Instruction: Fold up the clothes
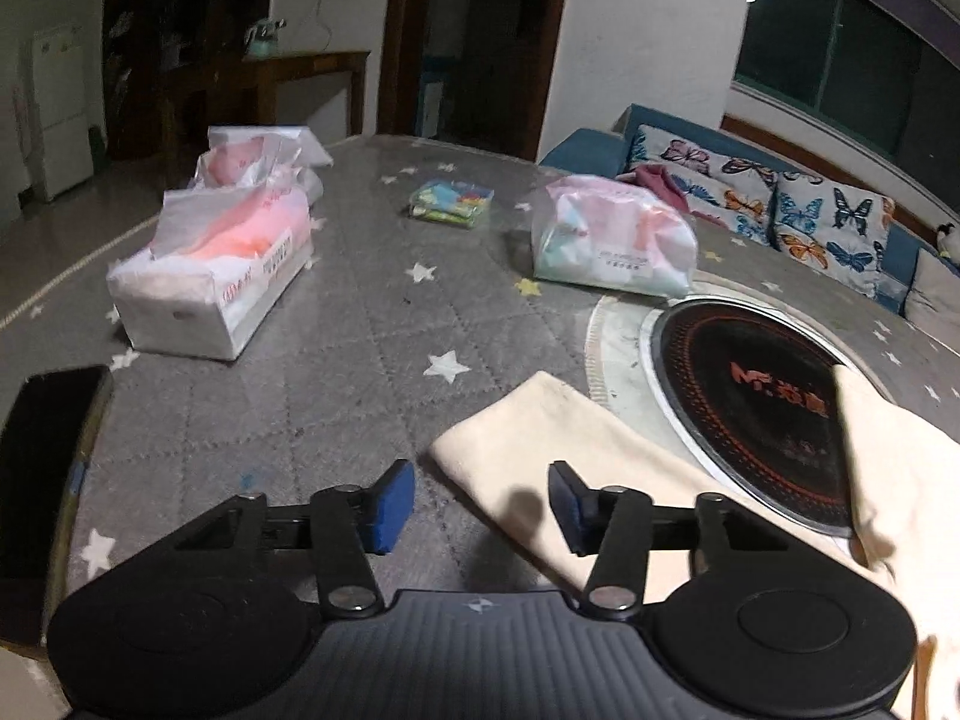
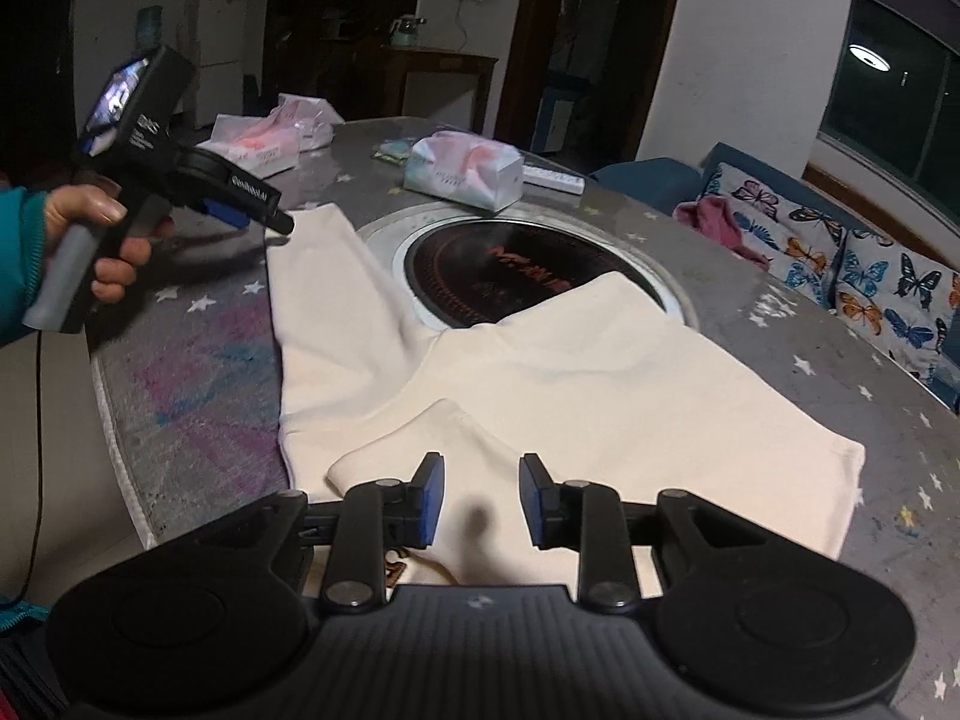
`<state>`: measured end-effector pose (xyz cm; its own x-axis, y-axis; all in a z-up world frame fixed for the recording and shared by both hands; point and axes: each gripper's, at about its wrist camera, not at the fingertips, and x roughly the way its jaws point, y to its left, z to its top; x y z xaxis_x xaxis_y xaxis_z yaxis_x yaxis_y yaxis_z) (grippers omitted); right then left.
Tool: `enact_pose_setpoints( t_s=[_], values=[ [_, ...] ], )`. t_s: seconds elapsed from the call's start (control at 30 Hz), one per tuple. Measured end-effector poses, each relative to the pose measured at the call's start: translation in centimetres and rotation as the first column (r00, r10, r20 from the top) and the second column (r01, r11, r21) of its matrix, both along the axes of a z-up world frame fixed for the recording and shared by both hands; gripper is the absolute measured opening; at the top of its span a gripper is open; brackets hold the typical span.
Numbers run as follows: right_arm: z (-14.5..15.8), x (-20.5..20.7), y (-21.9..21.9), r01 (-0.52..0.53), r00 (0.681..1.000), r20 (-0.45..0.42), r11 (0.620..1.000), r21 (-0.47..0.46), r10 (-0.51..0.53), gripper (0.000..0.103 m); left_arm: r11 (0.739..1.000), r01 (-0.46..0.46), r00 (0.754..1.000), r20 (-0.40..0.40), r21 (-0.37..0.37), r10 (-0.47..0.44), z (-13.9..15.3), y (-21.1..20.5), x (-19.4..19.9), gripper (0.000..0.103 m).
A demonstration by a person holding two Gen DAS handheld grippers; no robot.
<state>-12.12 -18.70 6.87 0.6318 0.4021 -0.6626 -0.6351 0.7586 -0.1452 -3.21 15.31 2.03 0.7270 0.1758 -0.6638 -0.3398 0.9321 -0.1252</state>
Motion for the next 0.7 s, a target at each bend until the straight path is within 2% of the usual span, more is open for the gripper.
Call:
enact_pose_setpoints(
  t_s=[0.03,0.07,0.17,0.27,0.4,0.5,0.57,0.63,0.7],
  values=[
    [0.1,-0.1,-0.2,0.006,1.0,0.002,1.0,0.005,-0.006,0.031,1.0,-0.004,1.0,0.002,0.003,0.004,-0.2,0.0,0.2,0.037],
    [0.2,-0.2,-0.5,0.013,1.0,0.004,1.0,0.01,-0.013,0.033,1.0,-0.002,1.0,0.004,0.009,0.002,-0.3,0.0,0.3,0.027],
    [0.6,-0.5,-1.2,0.032,0.999,0.009,0.999,0.024,-0.032,0.033,1.0,-0.005,1.0,0.013,0.009,0.005,-0.4,0.0,0.7,0.009],
    [0.9,-0.8,-2.0,0.051,0.999,0.014,0.998,0.038,-0.051,0.033,1.0,0.02,0.999,0.044,-0.011,-0.02,0.5,-0.6,0.4,0.005],
    [1.3,-0.8,-3.8,0.109,0.994,0.006,0.991,0.083,-0.11,0.033,0.992,0.122,0.984,0.132,-0.015,-0.119,3.4,-3.5,-0.9,0.005],
    [1.4,-0.7,-5.4,0.162,0.987,-0.001,0.981,0.111,-0.163,0.033,0.974,0.228,0.953,0.205,-0.006,-0.222,6.1,-6.6,-2.2,0.005],
    [1.6,-0.6,-6.5,0.197,0.98,-0.009,0.971,0.138,-0.198,0.033,0.955,0.296,0.924,0.255,0.001,-0.286,7.7,-8.7,-3.1,0.005],
    [1.8,-0.6,-7.3,0.222,0.975,-0.012,0.962,0.158,-0.223,0.033,0.927,0.375,0.891,0.286,-0.023,-0.353,8.8,-10.6,-3.7,0.005],
    [1.9,-0.6,-8.2,0.246,0.969,-0.017,0.953,0.177,-0.247,0.033,0.893,0.45,0.852,0.307,-0.013,-0.425,9.7,-13.0,-4.4,0.005]
  ],
)
